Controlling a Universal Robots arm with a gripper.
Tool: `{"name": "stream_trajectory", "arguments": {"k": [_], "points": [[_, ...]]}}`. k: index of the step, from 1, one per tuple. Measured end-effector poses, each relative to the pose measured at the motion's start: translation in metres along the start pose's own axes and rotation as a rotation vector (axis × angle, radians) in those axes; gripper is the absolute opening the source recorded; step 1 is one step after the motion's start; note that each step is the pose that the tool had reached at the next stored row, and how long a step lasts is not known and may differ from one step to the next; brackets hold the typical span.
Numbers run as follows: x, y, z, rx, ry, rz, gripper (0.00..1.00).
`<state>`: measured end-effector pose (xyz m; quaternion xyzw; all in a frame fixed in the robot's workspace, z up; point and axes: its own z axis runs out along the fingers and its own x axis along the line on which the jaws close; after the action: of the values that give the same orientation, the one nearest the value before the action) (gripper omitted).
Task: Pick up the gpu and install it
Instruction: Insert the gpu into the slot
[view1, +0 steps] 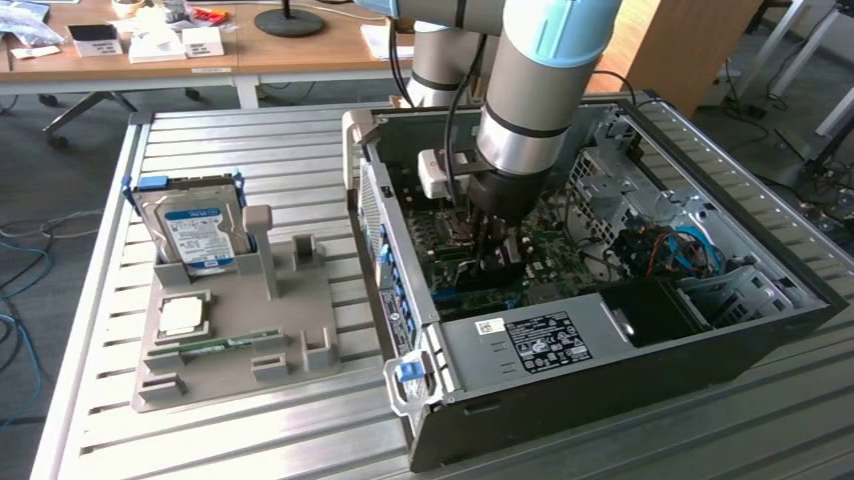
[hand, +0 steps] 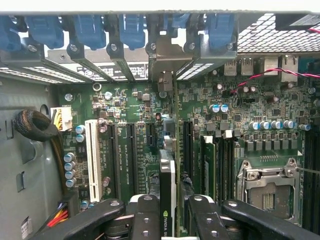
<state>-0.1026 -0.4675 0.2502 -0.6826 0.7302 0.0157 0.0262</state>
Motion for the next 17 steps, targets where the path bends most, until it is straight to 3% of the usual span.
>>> {"name": "stream_trajectory", "arguments": {"k": [5, 7, 9, 10, 12, 14, 17], "points": [[-0.0002, 0.0003, 0.0008, 0.0003, -0.0021, 0.001, 0.27], [-0.0001, 0.0001, 0.0001, 0.0002, -0.0003, 0.0, 0.33], [0.0, 0.0, 0.0001, 0.0001, -0.0001, 0.0, 0.45], [0.0, 0.0, 0.0, 0.0, 0.0, 0.0, 0.45], [0.0, 0.0, 0.0, 0.0, -0.0001, 0.0, 0.57], [0.0, 0.0, 0.0, 0.0, 0.0, 0.0, 0.63], [0.0, 0.0, -0.0003, -0.0001, 0.0001, 0.0, 0.63]]}}
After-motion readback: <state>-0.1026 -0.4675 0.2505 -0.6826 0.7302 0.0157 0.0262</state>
